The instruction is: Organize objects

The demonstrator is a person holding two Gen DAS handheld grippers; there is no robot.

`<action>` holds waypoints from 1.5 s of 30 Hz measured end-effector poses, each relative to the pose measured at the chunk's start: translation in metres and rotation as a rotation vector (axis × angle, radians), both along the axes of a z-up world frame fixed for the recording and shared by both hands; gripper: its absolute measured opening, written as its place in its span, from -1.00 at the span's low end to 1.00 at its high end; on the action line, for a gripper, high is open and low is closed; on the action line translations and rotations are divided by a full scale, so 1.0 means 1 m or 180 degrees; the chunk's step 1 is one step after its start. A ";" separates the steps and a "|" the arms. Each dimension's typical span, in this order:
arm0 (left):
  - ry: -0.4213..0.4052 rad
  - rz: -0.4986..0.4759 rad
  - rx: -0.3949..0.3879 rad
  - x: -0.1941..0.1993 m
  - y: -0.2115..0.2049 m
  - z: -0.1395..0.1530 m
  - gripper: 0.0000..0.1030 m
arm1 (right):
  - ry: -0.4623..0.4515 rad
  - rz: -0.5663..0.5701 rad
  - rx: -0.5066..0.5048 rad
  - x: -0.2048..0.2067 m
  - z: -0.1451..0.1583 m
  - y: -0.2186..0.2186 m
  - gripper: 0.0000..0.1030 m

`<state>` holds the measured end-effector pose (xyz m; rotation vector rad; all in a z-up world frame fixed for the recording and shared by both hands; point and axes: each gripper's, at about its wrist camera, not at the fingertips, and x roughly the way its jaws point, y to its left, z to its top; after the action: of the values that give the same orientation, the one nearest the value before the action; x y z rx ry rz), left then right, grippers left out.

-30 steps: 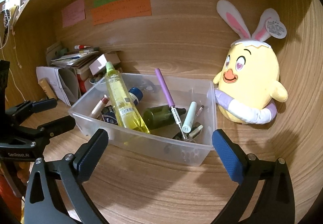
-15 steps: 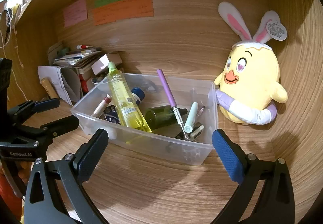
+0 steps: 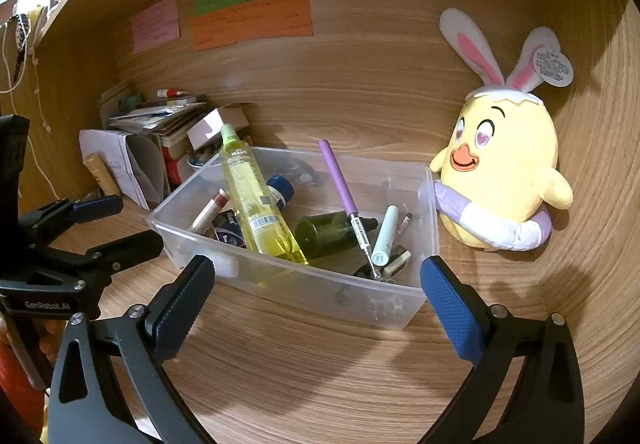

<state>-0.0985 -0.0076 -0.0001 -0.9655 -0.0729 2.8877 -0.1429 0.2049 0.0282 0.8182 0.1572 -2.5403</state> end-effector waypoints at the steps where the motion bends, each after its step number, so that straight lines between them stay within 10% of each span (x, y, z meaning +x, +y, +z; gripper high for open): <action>1: 0.0000 0.0003 0.0000 0.000 0.000 0.000 0.87 | 0.0000 0.0000 -0.0003 0.000 0.000 0.000 0.99; 45: -0.0020 -0.0158 0.0097 0.001 0.002 0.000 0.87 | -0.0033 0.0019 0.0000 0.003 0.000 -0.001 0.99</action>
<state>-0.0971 -0.0053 -0.0001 -0.9573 -0.0919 2.8303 -0.1397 0.2037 0.0278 0.8295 0.1560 -2.5300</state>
